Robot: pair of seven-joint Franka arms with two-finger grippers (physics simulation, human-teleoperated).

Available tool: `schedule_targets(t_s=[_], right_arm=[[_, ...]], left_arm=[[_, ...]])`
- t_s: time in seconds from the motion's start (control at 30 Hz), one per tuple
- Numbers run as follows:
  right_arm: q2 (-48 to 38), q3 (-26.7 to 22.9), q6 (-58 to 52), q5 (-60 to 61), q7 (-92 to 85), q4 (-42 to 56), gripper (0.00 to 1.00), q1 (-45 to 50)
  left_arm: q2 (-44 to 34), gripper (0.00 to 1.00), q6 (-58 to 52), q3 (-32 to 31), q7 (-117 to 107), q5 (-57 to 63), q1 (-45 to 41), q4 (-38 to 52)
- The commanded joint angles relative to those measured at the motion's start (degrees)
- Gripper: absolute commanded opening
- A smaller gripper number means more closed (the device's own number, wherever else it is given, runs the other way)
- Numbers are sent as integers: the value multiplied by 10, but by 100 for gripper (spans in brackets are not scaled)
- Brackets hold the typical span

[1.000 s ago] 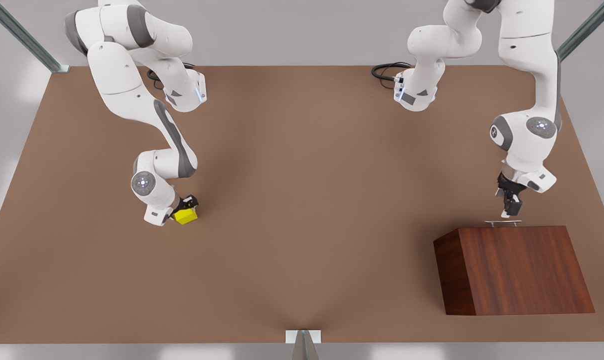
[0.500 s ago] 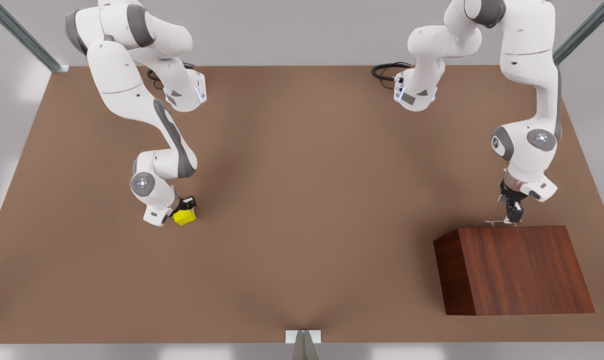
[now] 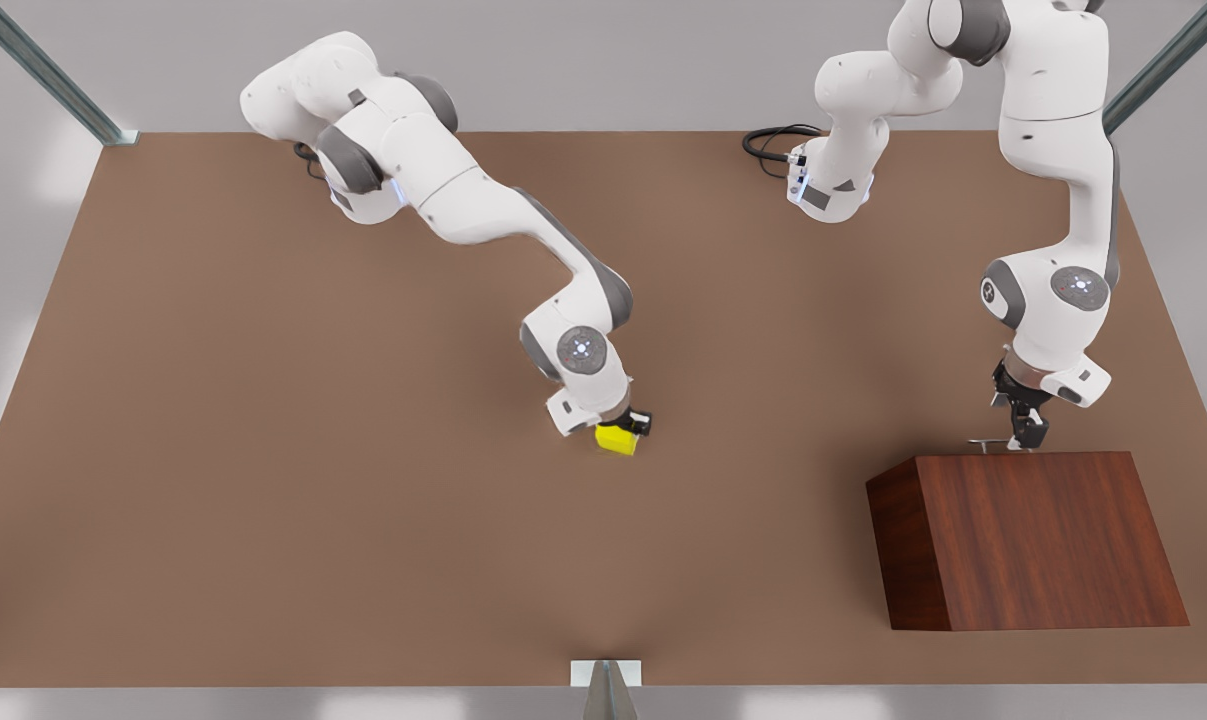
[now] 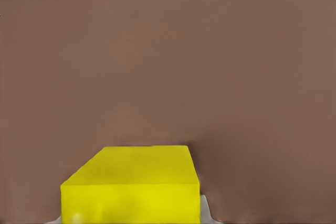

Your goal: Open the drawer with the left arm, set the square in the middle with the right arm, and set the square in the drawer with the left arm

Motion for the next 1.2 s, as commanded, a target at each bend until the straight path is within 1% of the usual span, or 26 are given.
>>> schedule_targets(t_s=[0.0, 0.03, 0.07, 0.13, 0.3, 0.37, 0.4, 0.43, 0.47, 0.5, 0.53, 0.6, 0.63, 0.67, 0.7, 0.73, 0.77, 0.8, 0.83, 0.87, 0.9, 0.93, 1.0, 1.07, 1.17], right_arm=[[16, -3, -1, -1, 14, 20, 70, 8], [47, -3, 4, 0, 38, 62, 70, 19], [62, -1, 19, 0, 57, 79, 70, 27], [91, -4, 32, 0, 62, 92, 100, 36], [84, -2, 26, 1, 72, 95, 100, 35], [57, -2, -6, 2, 70, 92, 100, 31], [27, -4, -29, 2, 69, 90, 100, 28], [-12, -5, -48, 3, 69, 78, 100, 22], [-74, -5, -48, 3, 62, 26, 100, 5], [-134, -1, -43, 2, 8, -40, 100, -28], [-215, 2, -41, -7, -64, -128, 100, -53], [-325, 11, -51, -19, -205, -246, 100, -135], [-380, 20, -96, -28, -280, -290, 100, -190], [-409, 19, -133, -95, -310, -299, 100, -220], [-431, 19, -173, -113, -392, -305, 100, -267], [-446, 21, -209, -114, -471, -305, 100, -320], [-460, 12, -254, -118, -545, -302, 100, -352], [-461, -41, -273, -118, -607, -298, 100, -349], [-479, -55, -272, -117, -647, -301, 100, -360], [-489, -44, -281, -117, -647, -301, 100, -380], [-490, -6, -286, -117, -648, -301, 100, -422], [-494, -1, -289, -117, -649, -303, 100, -422], [-490, -1, -290, -118, -653, -302, 100, -424], [-472, -3, -367, -116, -648, -254, 100, -428], [-474, -7, -370, -80, -649, -229, 100, -450]], left_arm=[[1, 100, -1, 0, 0, 0, 0, 0], [1, 100, -6, 0, 0, 0, 0, 0], [1, 100, -11, 0, 0, 0, -1, -1], [-1, 100, -25, 0, 0, 0, -2, -1], [-14, 100, -53, 0, -2, 1, -3, -3], [-22, 100, -63, 0, -2, 1, -3, -5], [-29, 100, -70, 0, -2, 2, -3, -6], [-29, 100, -73, 0, -2, 2, -3, -7], [-33, 100, -77, 0, -2, 2, -3, -8], [-33, 100, -79, 0, -2, 3, -3, -8], [-33, 100, -83, 0, -2, 4, -3, -9], [-33, 100, -83, 0, -1, 6, -4, -16], [-33, 100, -86, 0, -1, 6, -4, -16], [-39, 100, -92, 0, -1, 6, -4, -17], [-44, 100, -100, 0, -1, 6, -4, -17], [-47, 100, -106, 0, -1, 6, -4, -17], [-50, 100, -107, 0, -1, 7, -4, -23], [-54, 100, -107, 0, -1, 7, -4, -25], [-55, 100, -108, 0, -1, 6, -4, -25], [-55, 100, -108, 0, -1, 7, -4, -25], [-56, 100, -110, 0, -1, 6, -4, -31], [-61, 100, -110, 0, -1, 7, -4, -33], [-65, 100, -116, 0, -1, 7, -5, -33], [-70, 100, -121, 0, -1, 7, -7, -40], [-73, 100, -121, 1, -1, 7, -7, -48]])
